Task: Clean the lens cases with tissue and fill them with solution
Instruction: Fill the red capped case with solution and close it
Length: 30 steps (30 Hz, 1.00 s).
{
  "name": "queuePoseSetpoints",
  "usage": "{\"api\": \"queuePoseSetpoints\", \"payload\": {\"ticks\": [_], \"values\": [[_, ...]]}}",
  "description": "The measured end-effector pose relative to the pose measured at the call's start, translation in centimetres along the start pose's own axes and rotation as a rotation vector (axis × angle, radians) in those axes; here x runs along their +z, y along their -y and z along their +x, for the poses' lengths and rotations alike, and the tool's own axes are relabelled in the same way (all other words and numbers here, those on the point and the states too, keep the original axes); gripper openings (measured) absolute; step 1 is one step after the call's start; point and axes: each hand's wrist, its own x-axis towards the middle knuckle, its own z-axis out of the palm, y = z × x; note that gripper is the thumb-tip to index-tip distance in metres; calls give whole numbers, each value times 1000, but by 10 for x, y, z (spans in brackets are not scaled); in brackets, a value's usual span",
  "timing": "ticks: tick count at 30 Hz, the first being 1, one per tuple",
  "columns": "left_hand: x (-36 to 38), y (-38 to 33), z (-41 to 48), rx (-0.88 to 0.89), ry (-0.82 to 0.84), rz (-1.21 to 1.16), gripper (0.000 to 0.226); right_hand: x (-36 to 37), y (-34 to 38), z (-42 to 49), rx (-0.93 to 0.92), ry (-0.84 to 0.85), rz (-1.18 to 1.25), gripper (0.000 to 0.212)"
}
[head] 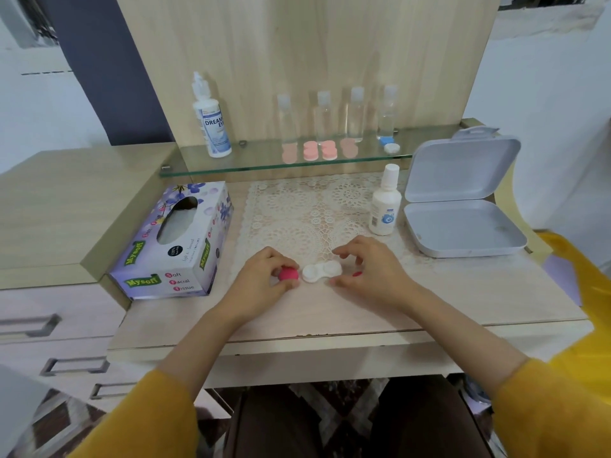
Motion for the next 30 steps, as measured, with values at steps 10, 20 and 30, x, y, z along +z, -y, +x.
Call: {"api": "queuePoseSetpoints", "payload": {"ticks": [10,20,30], "values": [[1,-19,6,10,-64,-120,24,15,3,-4,-45,-97,19,19],[9,-27,8,63,-21,-53,32,19,1,-7,-55,-157,102,30],[10,-24,5,-24,-5,-115,48,21,-2,-6,-68,-161,122,28]]}}
